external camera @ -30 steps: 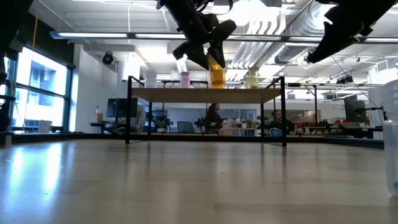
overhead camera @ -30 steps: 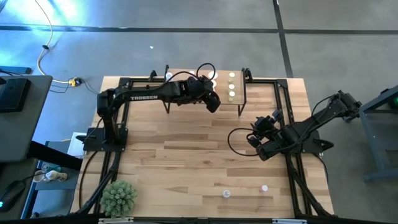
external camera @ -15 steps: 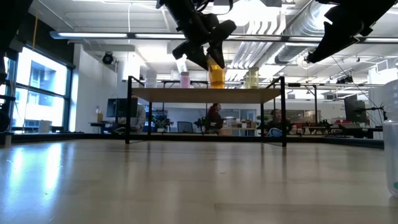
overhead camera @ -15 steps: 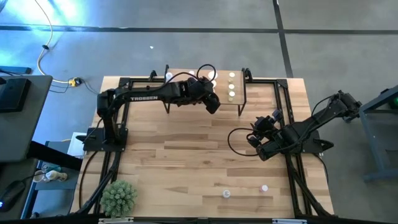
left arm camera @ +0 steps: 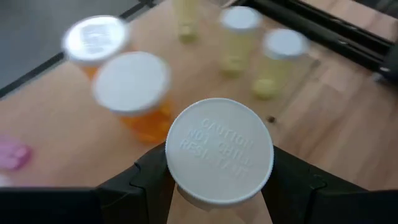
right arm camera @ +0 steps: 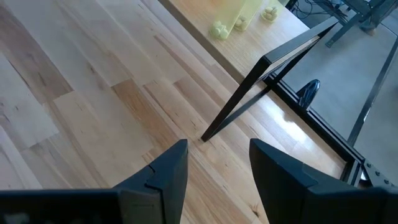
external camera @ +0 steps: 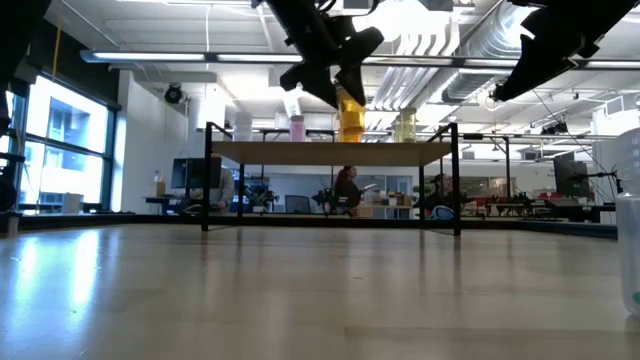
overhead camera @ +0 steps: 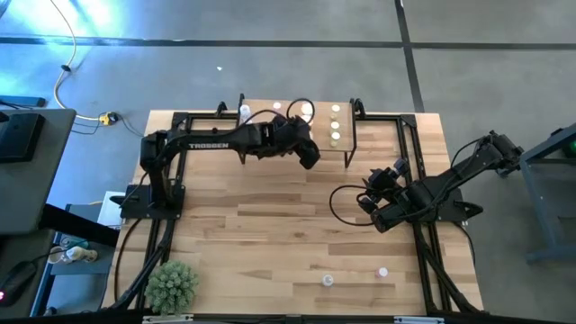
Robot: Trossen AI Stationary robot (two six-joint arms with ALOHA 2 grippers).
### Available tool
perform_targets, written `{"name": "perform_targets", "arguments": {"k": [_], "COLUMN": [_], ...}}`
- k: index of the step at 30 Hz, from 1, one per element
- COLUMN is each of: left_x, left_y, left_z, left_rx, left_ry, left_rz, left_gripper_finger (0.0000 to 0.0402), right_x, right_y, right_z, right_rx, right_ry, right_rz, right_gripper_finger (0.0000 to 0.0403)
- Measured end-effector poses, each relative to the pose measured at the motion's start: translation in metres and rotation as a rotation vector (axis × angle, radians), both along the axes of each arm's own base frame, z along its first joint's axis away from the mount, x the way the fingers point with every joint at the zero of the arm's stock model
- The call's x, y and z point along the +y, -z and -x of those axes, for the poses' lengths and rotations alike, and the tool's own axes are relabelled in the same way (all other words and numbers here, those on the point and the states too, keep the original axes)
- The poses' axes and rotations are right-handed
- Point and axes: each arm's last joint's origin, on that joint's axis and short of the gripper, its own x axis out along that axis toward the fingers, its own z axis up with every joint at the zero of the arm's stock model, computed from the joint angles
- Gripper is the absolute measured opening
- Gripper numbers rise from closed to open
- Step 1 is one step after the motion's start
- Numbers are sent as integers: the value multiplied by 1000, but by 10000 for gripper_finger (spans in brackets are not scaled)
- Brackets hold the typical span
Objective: Pick and place medicine bottles onto shelf by color
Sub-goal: Put the orange pill bottle on the shelf aligned with the other orange pill bottle
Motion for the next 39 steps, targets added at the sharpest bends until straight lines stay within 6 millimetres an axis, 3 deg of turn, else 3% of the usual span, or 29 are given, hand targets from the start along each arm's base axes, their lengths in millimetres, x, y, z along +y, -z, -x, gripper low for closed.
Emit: {"name": "perform_targets", "arguments": {"k": [6,31,39], "left_x": [16,22,22], "left_y": [11,11,11], "left_z": [1,-1,-2], "left_rx": [26,-7,-14], "left_ry": [-18,23,24], "left_rz": [29,47,44], "left_gripper_finger": [191,192,222], "right_x": [0,0,0], "right_y": [0,0,0], "right_z": [0,0,0], "right_rx": [0,0,0], "right_ry": [-1,-2,-2], "right_rz": [0,0,0], "right_gripper_finger": [163,163,163]}}
